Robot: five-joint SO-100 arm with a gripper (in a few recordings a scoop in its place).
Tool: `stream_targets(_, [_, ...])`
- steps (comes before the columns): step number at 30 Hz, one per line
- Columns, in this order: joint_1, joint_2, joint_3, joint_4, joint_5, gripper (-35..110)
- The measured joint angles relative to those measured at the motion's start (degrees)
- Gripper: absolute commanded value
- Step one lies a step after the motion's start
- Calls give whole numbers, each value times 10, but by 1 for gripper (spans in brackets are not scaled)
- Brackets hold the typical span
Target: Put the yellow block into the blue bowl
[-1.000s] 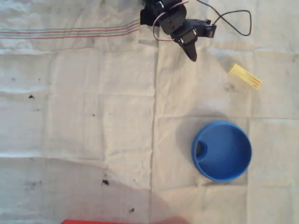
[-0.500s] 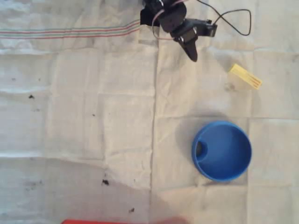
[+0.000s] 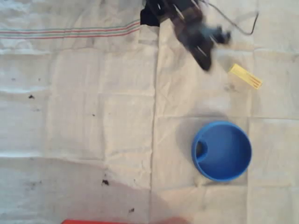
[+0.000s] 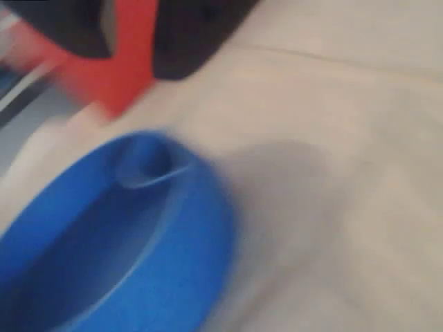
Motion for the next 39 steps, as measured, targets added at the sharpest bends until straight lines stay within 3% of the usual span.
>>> stream_targets(8, [-78, -216, -257, 99, -252, 0])
stream_targets(13, [-115, -300, -355, 153, -336, 1])
stream_targets(20, [-153, -401, -418, 199, -361, 2])
stream_targets(30, [-179, -449, -439, 233, -363, 25])
stream_targets(39, [-167, -453, -439, 235, -430, 24])
